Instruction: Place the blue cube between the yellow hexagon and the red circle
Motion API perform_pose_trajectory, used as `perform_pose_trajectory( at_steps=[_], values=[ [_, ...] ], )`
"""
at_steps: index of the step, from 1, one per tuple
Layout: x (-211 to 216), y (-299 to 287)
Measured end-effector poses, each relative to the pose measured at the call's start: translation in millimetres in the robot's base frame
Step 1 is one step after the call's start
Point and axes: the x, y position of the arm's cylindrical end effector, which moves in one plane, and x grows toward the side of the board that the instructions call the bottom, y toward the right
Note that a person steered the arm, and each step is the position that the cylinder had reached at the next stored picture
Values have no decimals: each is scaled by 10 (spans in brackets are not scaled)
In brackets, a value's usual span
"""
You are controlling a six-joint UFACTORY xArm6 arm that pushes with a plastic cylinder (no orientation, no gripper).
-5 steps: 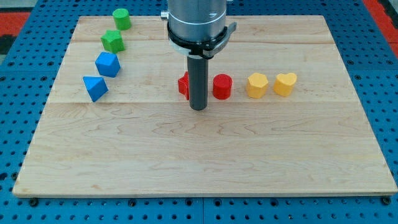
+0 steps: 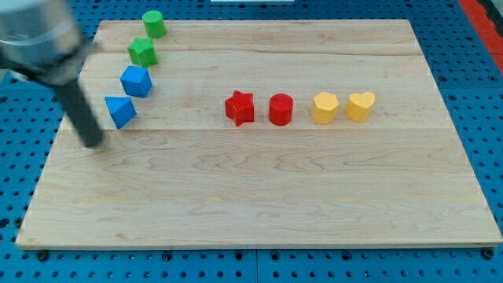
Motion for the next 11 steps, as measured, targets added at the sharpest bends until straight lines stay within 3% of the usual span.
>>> perform_pose_trajectory(
  at_steps=[1, 2, 3, 5, 6, 7, 8, 9, 11],
  values=[
    [-179, -306],
    [-767, 176],
    [-1006, 437],
    [-1003, 2616],
    [-1000, 3116],
    [-1258, 3061],
    [-1150, 3454],
    [-827, 3445],
    [-1292, 3748]
  ],
)
